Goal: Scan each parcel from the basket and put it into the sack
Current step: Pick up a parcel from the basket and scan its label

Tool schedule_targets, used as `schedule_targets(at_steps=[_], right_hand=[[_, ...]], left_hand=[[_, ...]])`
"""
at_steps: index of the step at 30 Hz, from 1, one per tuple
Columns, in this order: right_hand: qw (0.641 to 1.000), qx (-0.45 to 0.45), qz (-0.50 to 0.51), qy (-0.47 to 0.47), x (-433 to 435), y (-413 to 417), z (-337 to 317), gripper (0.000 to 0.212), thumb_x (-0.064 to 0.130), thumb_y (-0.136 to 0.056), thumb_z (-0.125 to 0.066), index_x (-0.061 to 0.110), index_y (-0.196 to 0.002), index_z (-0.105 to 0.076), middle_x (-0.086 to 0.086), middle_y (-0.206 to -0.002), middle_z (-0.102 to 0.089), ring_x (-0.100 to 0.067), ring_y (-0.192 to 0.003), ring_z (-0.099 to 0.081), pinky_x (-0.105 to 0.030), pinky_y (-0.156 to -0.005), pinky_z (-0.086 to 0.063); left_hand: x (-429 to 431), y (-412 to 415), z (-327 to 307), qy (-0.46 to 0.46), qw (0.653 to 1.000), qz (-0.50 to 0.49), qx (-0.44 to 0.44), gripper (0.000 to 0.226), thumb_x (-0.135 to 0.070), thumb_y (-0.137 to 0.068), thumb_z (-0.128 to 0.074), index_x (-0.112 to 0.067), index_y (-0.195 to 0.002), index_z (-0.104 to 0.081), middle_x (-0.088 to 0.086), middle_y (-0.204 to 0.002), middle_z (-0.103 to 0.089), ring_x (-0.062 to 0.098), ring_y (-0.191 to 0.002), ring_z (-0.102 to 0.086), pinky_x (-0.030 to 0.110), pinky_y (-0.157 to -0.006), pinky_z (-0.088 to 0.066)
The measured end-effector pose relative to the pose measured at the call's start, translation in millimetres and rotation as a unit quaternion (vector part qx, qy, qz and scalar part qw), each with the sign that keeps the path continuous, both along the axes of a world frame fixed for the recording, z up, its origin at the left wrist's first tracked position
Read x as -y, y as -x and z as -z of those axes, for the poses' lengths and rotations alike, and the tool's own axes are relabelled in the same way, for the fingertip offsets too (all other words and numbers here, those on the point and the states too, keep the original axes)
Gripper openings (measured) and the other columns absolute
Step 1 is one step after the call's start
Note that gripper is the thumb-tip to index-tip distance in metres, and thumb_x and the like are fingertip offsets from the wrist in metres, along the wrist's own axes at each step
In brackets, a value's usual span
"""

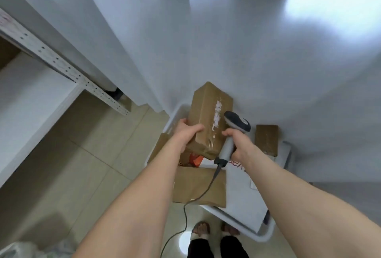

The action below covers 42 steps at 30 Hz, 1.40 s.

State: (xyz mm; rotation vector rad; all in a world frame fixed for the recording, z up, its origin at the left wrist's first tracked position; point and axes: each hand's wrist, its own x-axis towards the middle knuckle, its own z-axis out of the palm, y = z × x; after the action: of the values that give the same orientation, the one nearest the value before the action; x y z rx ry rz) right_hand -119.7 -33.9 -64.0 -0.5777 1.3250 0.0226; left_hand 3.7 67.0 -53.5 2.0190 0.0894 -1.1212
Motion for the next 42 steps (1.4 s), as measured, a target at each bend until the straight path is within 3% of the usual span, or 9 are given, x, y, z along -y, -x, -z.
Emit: schedule_targets(at_steps=[5, 11, 17, 23, 28, 32, 35, 38, 42], right_hand=[[0.998, 0.034, -0.005, 0.058, -10, -4, -79, 0.022, 0.006, -0.086, -0.063, 0.009, -0.107, -0.059, -0.012, -0.104, -0.059, -0.03, -0.104, -0.055, -0.047, -0.1, -0.045], [0.989, 0.142, -0.014, 0.037, -32, -18, -166, 0.04, 0.025, -0.079, -0.077, 0.01, -0.115, -0.067, -0.012, -0.108, -0.069, -0.03, -0.094, -0.065, -0.046, -0.091, -0.053], [0.982, 0.158, -0.007, 0.102, -57, -17, -212, 0.071, 0.03, -0.06, -0.088, 0.014, -0.123, -0.06, -0.009, -0.121, -0.065, -0.033, -0.11, -0.062, -0.053, -0.097, -0.05], [0.981, 0.127, 0.012, 0.149, -84, -9, -251, 0.055, 0.005, -0.07, -0.082, 0.004, -0.119, -0.056, -0.013, -0.115, -0.066, -0.035, -0.105, -0.064, -0.054, -0.092, -0.052], [0.984, 0.137, 0.015, 0.113, -124, -3, -271, 0.045, 0.009, -0.078, -0.074, 0.014, -0.12, -0.06, -0.016, -0.11, -0.07, -0.037, -0.096, -0.068, -0.052, -0.081, -0.056], [0.98, 0.166, 0.02, 0.11, -152, 0, -291, 0.034, 0.013, -0.082, -0.072, 0.018, -0.114, -0.061, -0.014, -0.108, -0.071, -0.035, -0.092, -0.069, -0.045, -0.065, -0.057], [0.969, 0.174, 0.029, 0.171, -165, -1, -302, 0.04, 0.009, -0.081, -0.075, 0.014, -0.119, -0.063, -0.013, -0.113, -0.07, -0.034, -0.1, -0.067, -0.051, -0.086, -0.055], [0.96, 0.175, 0.015, 0.217, -176, -1, -308, 0.042, 0.007, -0.082, -0.074, 0.007, -0.123, -0.062, -0.014, -0.117, -0.068, -0.034, -0.108, -0.064, -0.052, -0.098, -0.049], [0.956, 0.194, 0.021, 0.219, -186, 2, -317, 0.035, 0.009, -0.085, -0.071, 0.004, -0.12, -0.064, -0.014, -0.113, -0.07, -0.034, -0.105, -0.066, -0.051, -0.096, -0.051]], left_hand=[[-7, 3, -84, -0.05, 0.993, 0.047, 0.094, 0.073, -0.041, -0.056, -0.075, -0.017, -0.122, -0.055, 0.009, -0.121, -0.054, 0.025, -0.103, -0.058, 0.037, -0.093, -0.051], [-26, 12, -171, -0.088, 0.972, 0.125, 0.181, 0.096, -0.045, -0.062, -0.082, -0.013, -0.139, -0.037, 0.011, -0.137, -0.04, 0.028, -0.125, -0.043, 0.036, -0.106, -0.039], [-51, 17, -252, 0.039, 0.987, 0.089, 0.13, 0.046, -0.03, -0.098, -0.049, -0.01, -0.139, -0.04, 0.008, -0.142, -0.044, 0.023, -0.129, -0.042, 0.032, -0.097, -0.035], [-98, 16, -286, 0.114, 0.982, 0.095, 0.113, 0.039, -0.013, -0.099, -0.047, -0.011, -0.138, -0.048, 0.006, -0.136, -0.053, 0.017, -0.119, -0.051, 0.03, -0.094, -0.033], [-147, 7, -298, 0.167, 0.983, 0.049, 0.053, 0.044, -0.035, -0.078, -0.074, -0.018, -0.11, -0.05, 0.015, -0.121, -0.06, 0.029, -0.104, -0.062, 0.045, -0.095, -0.05], [-181, 5, -313, 0.123, 0.992, 0.026, 0.018, 0.049, -0.049, -0.073, -0.073, -0.008, -0.095, -0.057, 0.008, -0.087, -0.068, 0.022, -0.078, -0.065, 0.034, -0.068, -0.053], [-204, 2, -322, 0.14, 0.99, -0.031, 0.013, 0.059, -0.037, -0.073, -0.079, 0.0, -0.114, -0.057, 0.008, -0.078, -0.069, 0.018, -0.064, -0.066, 0.03, -0.053, -0.053], [-220, 0, -331, 0.22, 0.972, -0.082, -0.024, 0.073, -0.017, -0.08, -0.075, -0.013, -0.14, -0.035, 0.013, -0.092, -0.069, 0.024, -0.071, -0.066, 0.041, -0.068, -0.057], [-240, 2, -336, 0.271, 0.957, -0.07, -0.073, 0.053, -0.017, -0.082, -0.071, -0.038, -0.123, -0.044, 0.01, -0.112, -0.068, 0.028, -0.087, -0.065, 0.052, -0.087, -0.049]])
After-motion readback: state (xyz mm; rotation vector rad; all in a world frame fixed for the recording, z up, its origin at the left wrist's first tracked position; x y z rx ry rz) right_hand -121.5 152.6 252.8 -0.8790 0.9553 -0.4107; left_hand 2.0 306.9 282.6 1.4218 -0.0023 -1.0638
